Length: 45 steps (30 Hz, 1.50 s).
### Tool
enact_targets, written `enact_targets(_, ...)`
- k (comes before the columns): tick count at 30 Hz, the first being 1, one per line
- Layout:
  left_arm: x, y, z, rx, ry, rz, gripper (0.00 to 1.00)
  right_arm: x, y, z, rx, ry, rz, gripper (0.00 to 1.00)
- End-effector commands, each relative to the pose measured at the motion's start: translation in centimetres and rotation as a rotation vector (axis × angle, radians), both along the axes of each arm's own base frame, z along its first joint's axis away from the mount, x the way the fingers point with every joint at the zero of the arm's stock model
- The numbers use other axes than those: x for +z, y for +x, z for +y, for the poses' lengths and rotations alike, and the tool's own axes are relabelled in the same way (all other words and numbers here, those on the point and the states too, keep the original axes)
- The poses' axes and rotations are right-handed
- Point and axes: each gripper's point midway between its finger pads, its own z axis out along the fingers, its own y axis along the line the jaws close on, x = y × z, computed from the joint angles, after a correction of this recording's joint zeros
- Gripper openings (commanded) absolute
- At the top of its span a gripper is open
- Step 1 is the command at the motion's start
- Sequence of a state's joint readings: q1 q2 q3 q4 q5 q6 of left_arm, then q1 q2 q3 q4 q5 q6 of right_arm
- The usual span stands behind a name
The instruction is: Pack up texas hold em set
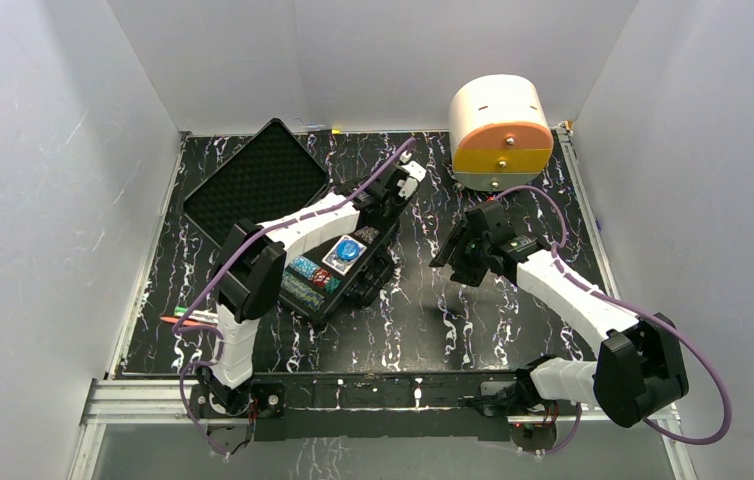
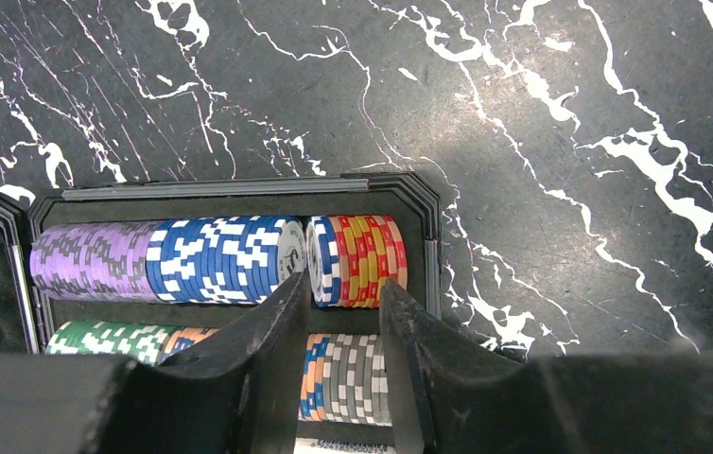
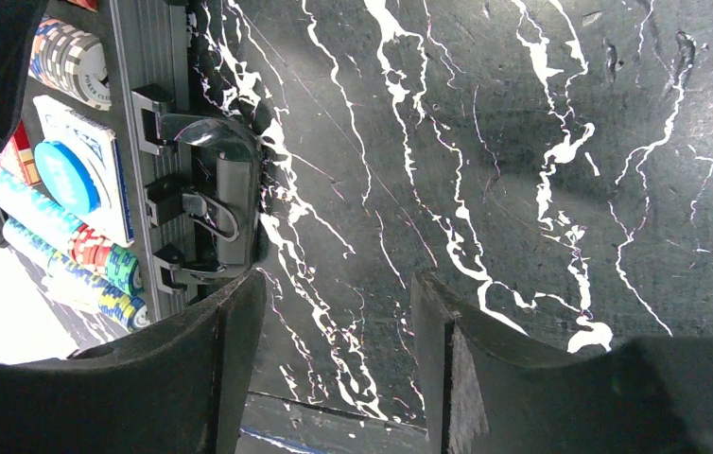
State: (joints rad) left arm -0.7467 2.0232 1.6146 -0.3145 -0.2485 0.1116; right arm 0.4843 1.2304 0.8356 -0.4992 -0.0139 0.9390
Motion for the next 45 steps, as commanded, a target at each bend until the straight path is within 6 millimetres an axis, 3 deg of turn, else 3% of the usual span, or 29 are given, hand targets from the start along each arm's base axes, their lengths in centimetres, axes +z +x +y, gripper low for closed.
enact_targets(1, 3.3, 0.3, 0.3, 0.012, -0.056, -0.037, 0.34, 0.5, 0.5, 0.4, 0.001, 0.021, -0.018, 0.66)
enact_targets(6, 7.8, 0.4, 1.0, 0.038, -0.184, -0.065, 0.44, 0.7, 0.6, 0.4, 0.005, 0.018, -0.025, 0.65)
enact_targets(9, 10.9, 0.5, 3.4, 0.086, -0.274, -0.090, 0.56, 0.8, 0.7, 0.4, 0.006, 0.018, -0.026, 0.66)
enact_targets(11, 12.7, 0.6, 5.8, 0.130, -0.320, -0.120, 0.64, 0.9, 0.7, 0.4, 0.008, 0.021, -0.030, 0.66)
enact_targets(14, 15.4, 1.0, 10.8, 0.214, -0.363, -0.188, 0.73, 0.8, 0.6, 0.5, 0.014, 0.025, -0.027, 0.65)
enact_targets(16, 16.1, 1.5, 14.4, 0.279, -0.358, -0.212, 0.78, 0.8, 0.6, 0.7, 0.020, 0.029, -0.029, 0.66)
enact_targets(20, 17.4, 2.5, 21.4, 0.425, -0.332, -0.247, 0.80, 0.7, 0.6, 0.9, 0.030, 0.035, -0.026, 0.66)
enact_targets(23, 18.5, 2.9, 25.3, 0.526, -0.289, -0.297, 0.81, 0.6, 0.7, 0.9, 0.036, 0.035, -0.025, 0.66)
enact_targets(28, 17.0, 3.9, 30.9, 0.673, -0.120, -0.290, 0.84, 0.5, 0.7, 1.0, 0.045, 0.030, -0.022, 0.66)
enact_targets(33, 15.1, 5.4, 34.3, 0.745, -0.041, -0.228, 0.87, 0.5, 0.8, 1.0, 0.047, 0.031, -0.021, 0.66)
enact_targets(38, 14.4, 6.9, 36.0, 0.747, 0.063, -0.217, 0.88, 0.4, 0.9, 1.0, 0.042, 0.026, -0.020, 0.66)
enact_targets(41, 12.9, 7.9, 36.8, 0.745, 0.114, -0.157, 0.88, 0.3, 1.1, 1.3, 0.050, 0.029, -0.016, 0.66)
enact_targets(45, 10.6, 7.9, 36.2, 0.716, 0.107, -0.051, 0.83, 0.3, 1.4, 1.2, 0.064, 0.001, -0.003, 0.66)
